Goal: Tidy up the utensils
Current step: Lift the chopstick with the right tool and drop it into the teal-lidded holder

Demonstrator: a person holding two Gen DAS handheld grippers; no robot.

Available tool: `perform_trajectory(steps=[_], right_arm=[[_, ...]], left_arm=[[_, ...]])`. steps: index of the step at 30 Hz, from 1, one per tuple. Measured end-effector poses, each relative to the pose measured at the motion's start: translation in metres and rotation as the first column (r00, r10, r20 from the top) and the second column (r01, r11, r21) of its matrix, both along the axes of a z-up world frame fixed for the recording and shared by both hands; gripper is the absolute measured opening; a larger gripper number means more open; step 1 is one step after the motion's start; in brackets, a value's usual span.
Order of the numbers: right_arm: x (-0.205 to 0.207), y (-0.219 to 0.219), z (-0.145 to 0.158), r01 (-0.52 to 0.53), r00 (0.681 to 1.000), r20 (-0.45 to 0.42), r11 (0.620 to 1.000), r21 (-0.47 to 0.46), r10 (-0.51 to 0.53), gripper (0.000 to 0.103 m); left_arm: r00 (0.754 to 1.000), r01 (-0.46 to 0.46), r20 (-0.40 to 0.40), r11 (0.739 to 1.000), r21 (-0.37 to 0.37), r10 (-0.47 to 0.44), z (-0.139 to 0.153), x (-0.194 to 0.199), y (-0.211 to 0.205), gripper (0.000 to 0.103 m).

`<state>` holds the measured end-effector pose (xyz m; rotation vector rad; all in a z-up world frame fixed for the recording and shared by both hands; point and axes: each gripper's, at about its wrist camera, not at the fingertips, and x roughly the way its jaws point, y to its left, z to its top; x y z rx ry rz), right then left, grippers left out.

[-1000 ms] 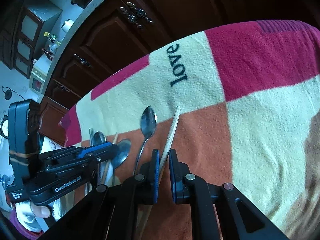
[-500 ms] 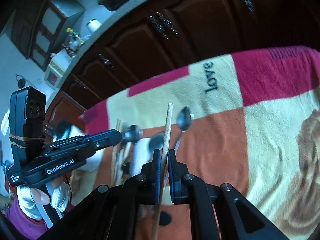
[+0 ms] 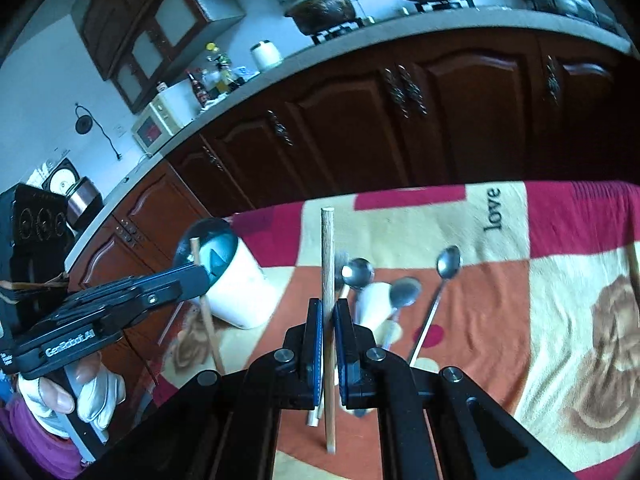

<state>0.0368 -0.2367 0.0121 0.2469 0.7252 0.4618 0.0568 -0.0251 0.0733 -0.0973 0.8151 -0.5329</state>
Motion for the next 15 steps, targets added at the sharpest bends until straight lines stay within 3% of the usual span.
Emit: perform_trajectory(steps=[8,15], right_arm=[[-0.002,0.037,0.045,-0.041,0.995,0.085,0.999,-0.036,0.044,0.006],[0.008,0.076,0.097,-0.095,0.979,0.175,0.995,-0.037,0.1,0.006]], left_arm=[[0.997,-0.057,0.053,0.998,-0.007,0.057,0.031,-0.013,0.038,0.004],[0.981,-0.143,0.125,0.989,-0.027,0.145,0.071,0.001,0.083,0.004]])
